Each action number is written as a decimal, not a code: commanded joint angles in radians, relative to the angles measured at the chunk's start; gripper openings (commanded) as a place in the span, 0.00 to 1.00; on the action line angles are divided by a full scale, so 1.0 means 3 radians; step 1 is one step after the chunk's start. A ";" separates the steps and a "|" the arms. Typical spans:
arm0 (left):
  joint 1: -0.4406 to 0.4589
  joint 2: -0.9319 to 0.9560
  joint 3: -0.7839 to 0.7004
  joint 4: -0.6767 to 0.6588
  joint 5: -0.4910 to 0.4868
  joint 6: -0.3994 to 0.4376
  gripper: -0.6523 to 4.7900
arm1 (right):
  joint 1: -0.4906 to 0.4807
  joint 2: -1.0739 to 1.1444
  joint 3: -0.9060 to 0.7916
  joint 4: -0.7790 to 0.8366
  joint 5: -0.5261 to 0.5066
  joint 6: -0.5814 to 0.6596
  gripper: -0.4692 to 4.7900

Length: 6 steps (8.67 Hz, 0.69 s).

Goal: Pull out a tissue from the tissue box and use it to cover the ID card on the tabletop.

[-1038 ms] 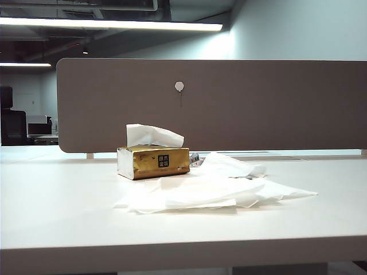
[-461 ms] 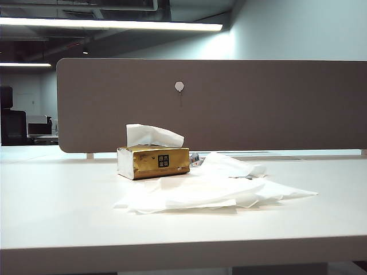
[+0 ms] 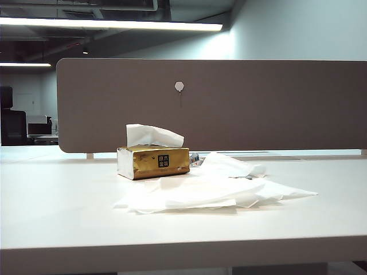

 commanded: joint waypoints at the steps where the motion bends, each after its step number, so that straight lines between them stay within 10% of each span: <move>1: -0.0004 0.0003 0.0014 0.0038 0.0100 0.0004 0.11 | 0.0003 -0.0003 -0.0003 0.0004 -0.0011 0.0018 0.08; 6: -0.0004 0.0003 0.0014 0.0038 0.0100 0.0004 0.11 | 0.0003 -0.0003 -0.0003 0.0004 -0.0013 0.0018 0.08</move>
